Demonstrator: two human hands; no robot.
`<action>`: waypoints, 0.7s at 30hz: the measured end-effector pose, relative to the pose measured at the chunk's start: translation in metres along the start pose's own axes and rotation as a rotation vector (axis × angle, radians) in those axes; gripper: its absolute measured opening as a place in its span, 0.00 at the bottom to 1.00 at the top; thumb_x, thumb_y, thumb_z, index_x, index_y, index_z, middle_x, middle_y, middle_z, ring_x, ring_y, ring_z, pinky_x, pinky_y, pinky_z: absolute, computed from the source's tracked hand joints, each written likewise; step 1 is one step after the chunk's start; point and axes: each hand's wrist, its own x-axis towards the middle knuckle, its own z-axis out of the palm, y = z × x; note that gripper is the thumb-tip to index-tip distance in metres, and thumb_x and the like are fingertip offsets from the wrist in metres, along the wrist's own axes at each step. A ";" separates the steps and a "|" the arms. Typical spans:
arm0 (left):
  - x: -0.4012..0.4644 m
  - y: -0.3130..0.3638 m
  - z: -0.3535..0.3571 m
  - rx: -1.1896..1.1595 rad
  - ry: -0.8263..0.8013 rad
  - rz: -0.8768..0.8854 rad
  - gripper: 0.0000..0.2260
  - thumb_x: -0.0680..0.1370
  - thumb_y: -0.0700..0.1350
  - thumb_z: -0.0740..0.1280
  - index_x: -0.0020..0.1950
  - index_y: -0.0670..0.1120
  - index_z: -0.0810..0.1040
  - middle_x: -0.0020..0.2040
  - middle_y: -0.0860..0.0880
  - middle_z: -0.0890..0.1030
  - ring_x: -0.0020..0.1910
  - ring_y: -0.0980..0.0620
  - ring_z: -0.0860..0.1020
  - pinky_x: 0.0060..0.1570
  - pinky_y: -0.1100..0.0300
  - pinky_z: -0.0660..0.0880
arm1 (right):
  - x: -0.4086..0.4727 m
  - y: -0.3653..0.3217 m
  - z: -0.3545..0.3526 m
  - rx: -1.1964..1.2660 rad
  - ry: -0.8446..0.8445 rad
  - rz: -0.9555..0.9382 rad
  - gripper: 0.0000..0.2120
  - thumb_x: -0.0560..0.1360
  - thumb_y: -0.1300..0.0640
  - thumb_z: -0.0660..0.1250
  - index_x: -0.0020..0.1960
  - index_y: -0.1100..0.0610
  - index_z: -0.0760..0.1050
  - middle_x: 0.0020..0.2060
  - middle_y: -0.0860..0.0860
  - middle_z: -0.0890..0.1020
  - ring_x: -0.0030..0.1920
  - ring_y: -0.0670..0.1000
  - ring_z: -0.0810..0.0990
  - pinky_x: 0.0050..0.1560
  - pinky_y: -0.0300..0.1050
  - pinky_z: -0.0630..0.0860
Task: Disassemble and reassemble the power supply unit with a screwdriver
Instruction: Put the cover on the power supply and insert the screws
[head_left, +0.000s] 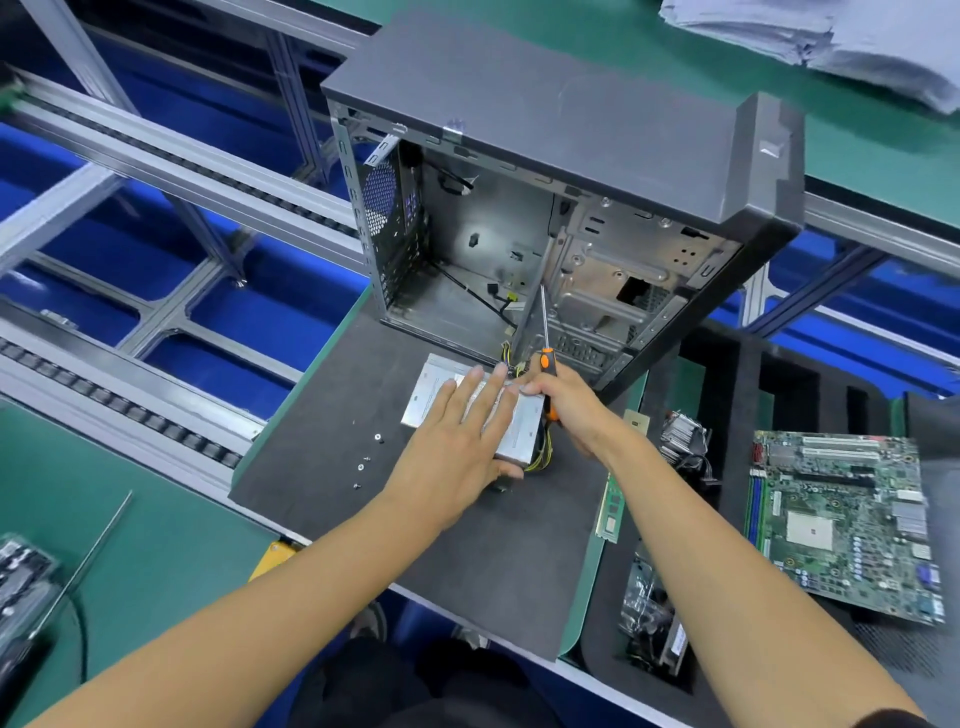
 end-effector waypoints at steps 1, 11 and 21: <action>0.002 -0.004 -0.003 -0.049 0.013 0.020 0.44 0.79 0.70 0.50 0.83 0.42 0.43 0.83 0.42 0.41 0.82 0.41 0.45 0.80 0.46 0.49 | 0.000 0.001 -0.001 -0.006 0.003 -0.006 0.04 0.66 0.58 0.65 0.40 0.53 0.74 0.40 0.52 0.81 0.41 0.50 0.77 0.44 0.45 0.70; 0.021 -0.080 -0.015 -0.280 0.126 0.121 0.57 0.57 0.85 0.64 0.70 0.41 0.71 0.61 0.47 0.75 0.60 0.47 0.73 0.68 0.50 0.69 | 0.002 -0.002 0.001 -0.247 -0.047 -0.065 0.12 0.64 0.59 0.64 0.45 0.63 0.78 0.40 0.42 0.86 0.38 0.41 0.79 0.40 0.38 0.72; 0.031 -0.080 -0.004 -0.305 0.411 0.200 0.41 0.61 0.80 0.67 0.44 0.41 0.76 0.41 0.47 0.76 0.41 0.44 0.74 0.48 0.51 0.72 | -0.035 -0.015 0.027 -1.264 -0.011 -0.423 0.25 0.56 0.28 0.67 0.41 0.46 0.69 0.48 0.43 0.67 0.43 0.47 0.71 0.35 0.44 0.66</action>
